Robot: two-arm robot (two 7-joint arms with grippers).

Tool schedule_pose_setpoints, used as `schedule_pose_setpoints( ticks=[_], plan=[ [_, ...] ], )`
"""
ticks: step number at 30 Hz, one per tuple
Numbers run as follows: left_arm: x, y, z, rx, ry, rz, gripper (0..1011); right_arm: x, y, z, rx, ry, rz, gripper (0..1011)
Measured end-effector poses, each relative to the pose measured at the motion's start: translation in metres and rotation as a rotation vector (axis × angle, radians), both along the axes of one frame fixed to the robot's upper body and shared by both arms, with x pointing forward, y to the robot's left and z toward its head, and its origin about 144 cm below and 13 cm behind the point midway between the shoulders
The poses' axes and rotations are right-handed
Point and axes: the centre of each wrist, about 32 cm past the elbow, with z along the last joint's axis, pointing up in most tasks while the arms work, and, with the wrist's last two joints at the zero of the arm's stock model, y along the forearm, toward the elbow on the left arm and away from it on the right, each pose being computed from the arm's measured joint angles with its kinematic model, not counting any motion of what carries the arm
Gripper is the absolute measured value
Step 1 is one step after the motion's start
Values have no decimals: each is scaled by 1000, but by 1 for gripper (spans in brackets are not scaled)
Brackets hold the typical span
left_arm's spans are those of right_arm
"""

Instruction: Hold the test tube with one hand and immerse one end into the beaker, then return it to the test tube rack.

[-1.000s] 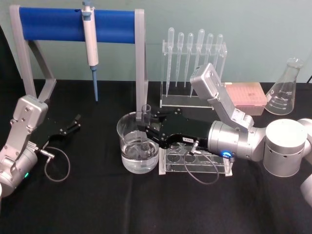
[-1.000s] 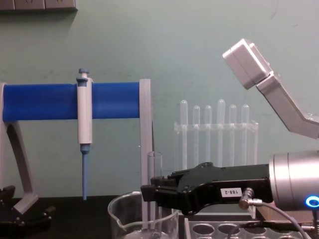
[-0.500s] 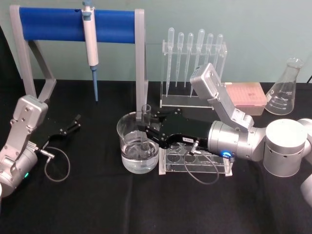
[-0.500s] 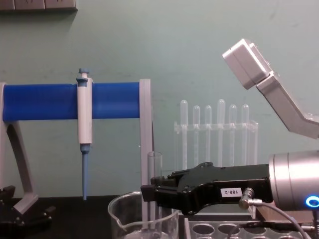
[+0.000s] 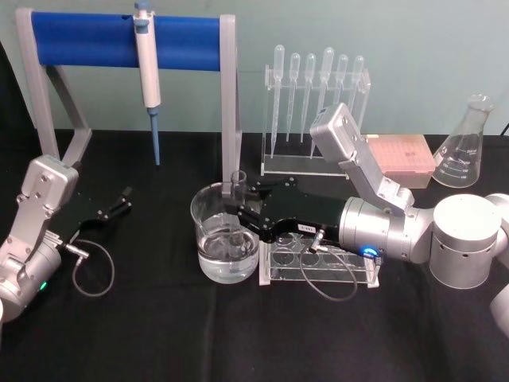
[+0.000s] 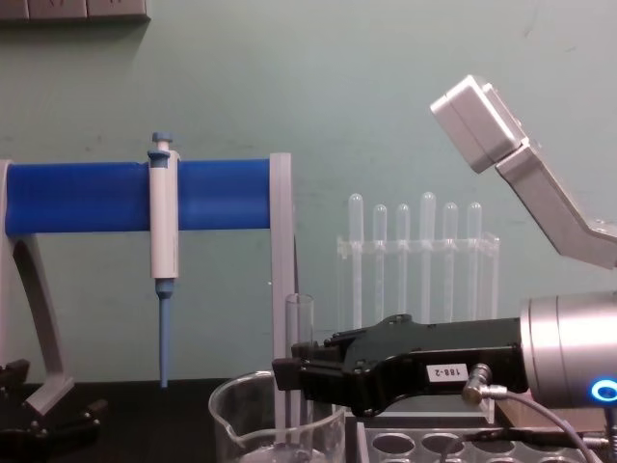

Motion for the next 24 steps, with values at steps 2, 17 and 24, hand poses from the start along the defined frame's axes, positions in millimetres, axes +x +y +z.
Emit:
schedule_pose_setpoints(
  ticks=[2, 17, 24],
  plan=[
    [0, 0, 0, 0, 0, 0, 1000, 0, 0, 0, 0, 0, 0, 234],
    [0, 0, 0, 0, 0, 0, 1000, 0, 0, 0, 0, 0, 0, 234],
    [0, 0, 0, 0, 0, 0, 1000, 0, 0, 0, 0, 0, 0, 234]
  ],
)
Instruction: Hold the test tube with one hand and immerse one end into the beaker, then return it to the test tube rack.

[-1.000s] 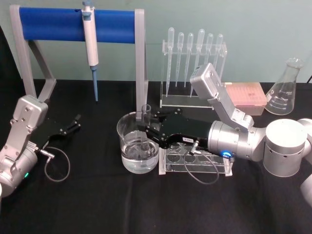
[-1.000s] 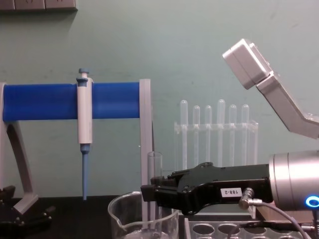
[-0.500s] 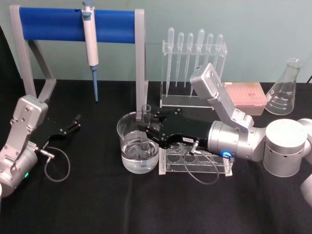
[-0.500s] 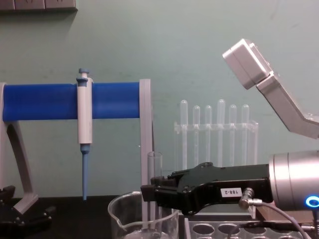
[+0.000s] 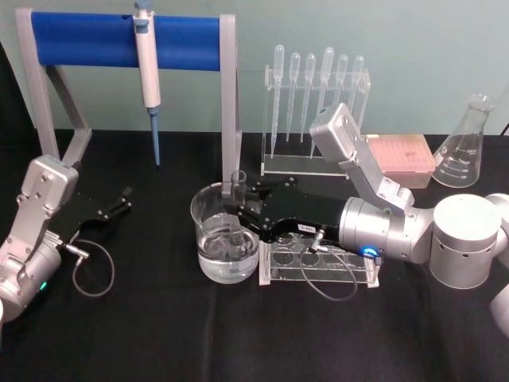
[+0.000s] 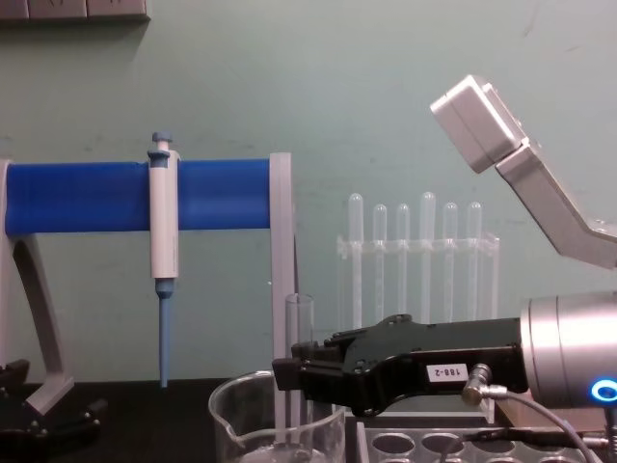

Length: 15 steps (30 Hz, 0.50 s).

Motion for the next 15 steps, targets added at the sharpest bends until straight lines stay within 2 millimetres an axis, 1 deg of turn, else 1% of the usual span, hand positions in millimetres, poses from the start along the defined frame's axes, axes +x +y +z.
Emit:
schedule_pose_setpoints(
  ticks=[15],
  plan=[
    [0, 0, 0, 0, 0, 0, 1000, 0, 0, 0, 0, 0, 0, 234]
  ],
)
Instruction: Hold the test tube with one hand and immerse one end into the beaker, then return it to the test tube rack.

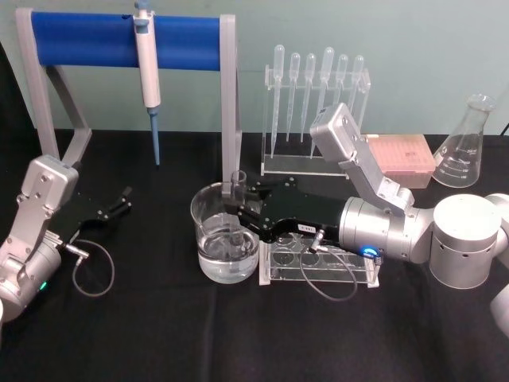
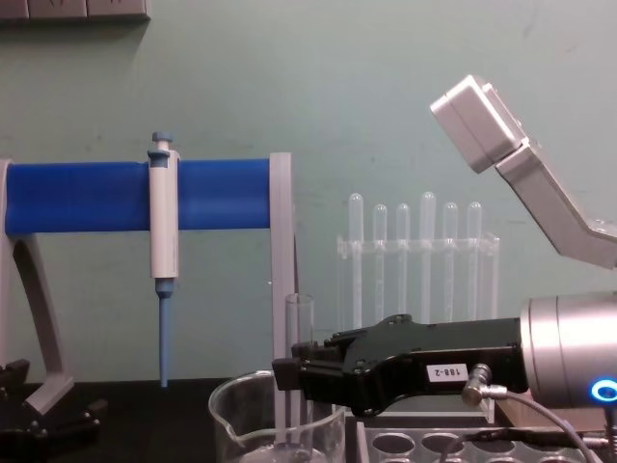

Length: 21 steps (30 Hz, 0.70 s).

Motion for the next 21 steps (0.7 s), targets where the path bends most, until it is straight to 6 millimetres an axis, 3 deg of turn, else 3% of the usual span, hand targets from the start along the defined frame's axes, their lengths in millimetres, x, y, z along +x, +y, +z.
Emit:
schedule_pose_setpoints(
  ticks=[21],
  plan=[
    [0, 0, 0, 0, 0, 0, 1000, 0, 0, 0, 0, 0, 0, 234]
  ],
)
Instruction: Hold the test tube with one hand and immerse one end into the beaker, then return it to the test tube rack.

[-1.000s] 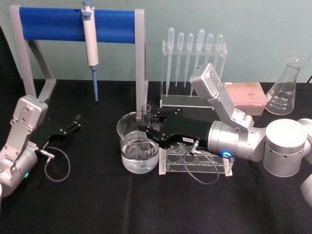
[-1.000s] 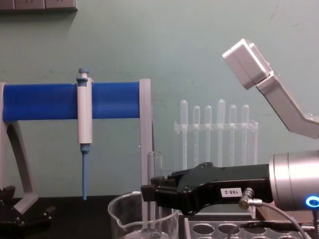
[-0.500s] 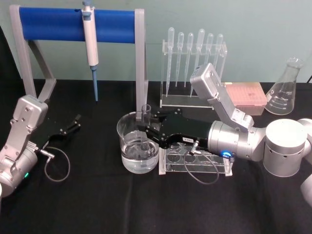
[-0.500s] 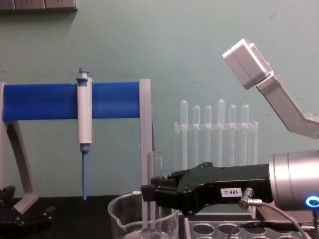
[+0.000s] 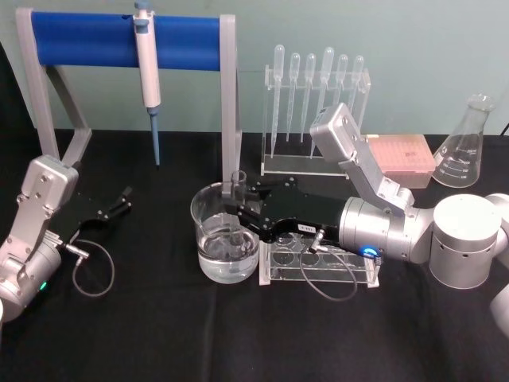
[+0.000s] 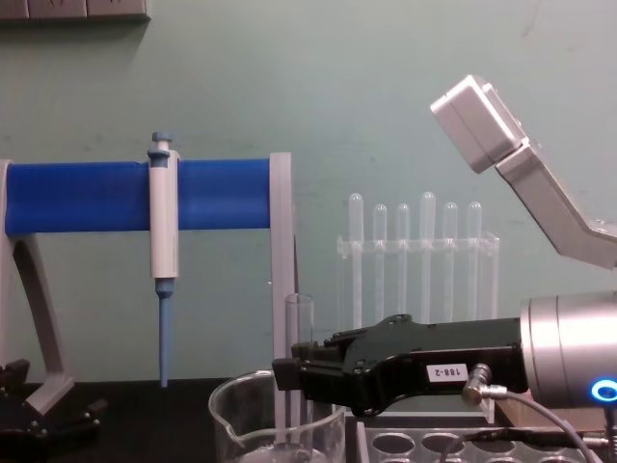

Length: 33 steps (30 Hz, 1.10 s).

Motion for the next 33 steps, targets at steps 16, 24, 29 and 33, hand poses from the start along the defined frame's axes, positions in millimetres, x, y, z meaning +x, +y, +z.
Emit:
schedule_pose_setpoints(
  ticks=[16, 24, 29, 33],
  plan=[
    [0, 0, 0, 0, 0, 0, 1000, 0, 0, 0, 0, 0, 0, 234],
    [0, 0, 0, 0, 0, 0, 1000, 0, 0, 0, 0, 0, 0, 234],
    [0, 0, 0, 0, 0, 0, 1000, 0, 0, 0, 0, 0, 0, 234],
    [0, 0, 0, 0, 0, 0, 1000, 0, 0, 0, 0, 0, 0, 234]
  ],
)
